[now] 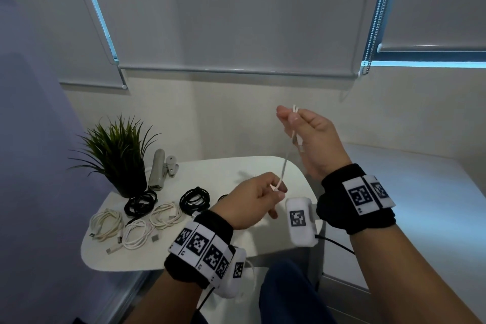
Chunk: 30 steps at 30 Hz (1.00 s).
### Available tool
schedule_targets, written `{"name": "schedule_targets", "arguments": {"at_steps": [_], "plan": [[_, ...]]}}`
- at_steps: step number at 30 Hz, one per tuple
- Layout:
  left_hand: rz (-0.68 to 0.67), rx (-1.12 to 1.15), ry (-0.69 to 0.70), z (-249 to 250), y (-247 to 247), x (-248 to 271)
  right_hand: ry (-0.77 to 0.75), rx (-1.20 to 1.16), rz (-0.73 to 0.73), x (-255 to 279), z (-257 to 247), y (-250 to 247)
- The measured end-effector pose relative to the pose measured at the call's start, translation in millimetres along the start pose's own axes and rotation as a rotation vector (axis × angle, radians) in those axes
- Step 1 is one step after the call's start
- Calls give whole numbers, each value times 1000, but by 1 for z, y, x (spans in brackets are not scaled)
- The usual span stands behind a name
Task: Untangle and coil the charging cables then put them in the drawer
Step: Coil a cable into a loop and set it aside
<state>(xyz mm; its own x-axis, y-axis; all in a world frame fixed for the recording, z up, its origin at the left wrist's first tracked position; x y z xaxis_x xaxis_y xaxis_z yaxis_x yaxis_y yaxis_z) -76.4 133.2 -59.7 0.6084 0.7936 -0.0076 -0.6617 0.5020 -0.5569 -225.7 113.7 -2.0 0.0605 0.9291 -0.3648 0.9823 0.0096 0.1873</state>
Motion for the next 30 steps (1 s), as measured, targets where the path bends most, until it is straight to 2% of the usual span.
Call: {"name": "schedule_targets", "arguments": {"at_steps": [3,6,12,15,21,25,30], "plan": [[9,-37,3,0,-9,4,-53,241,9,-2,3,-4],[175,7,85,4,-26,5,-50,464,-58,-1,9,-5],[565,77,216,12,-50,-1,143,467,-219,12,8,8],[663,120,216,11,-56,-4,191,489,-299,17,5,15],[677,238,120,-3,-46,-9,193,340,-311,17,3,19],[564,153,29,-9,-34,-12,140,155,-207,14,0,20],[385,34,-7,-8,-23,-10,168,-186,-80,10,-7,21]]}}
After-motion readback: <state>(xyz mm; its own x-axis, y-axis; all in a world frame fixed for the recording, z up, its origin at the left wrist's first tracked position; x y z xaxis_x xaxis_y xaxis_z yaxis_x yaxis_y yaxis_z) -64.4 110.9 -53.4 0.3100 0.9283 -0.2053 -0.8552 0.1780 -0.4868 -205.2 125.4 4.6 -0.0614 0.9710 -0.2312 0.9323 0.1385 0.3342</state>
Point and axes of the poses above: each hand's wrist, its own x-axis away from the middle knuckle, its own y-axis out of the palm, z = x × y, the point moved 1 cm from there along -x, towards the middle knuckle, and after that the axes turned 3 degrees about -z, right-handed, at the moved point
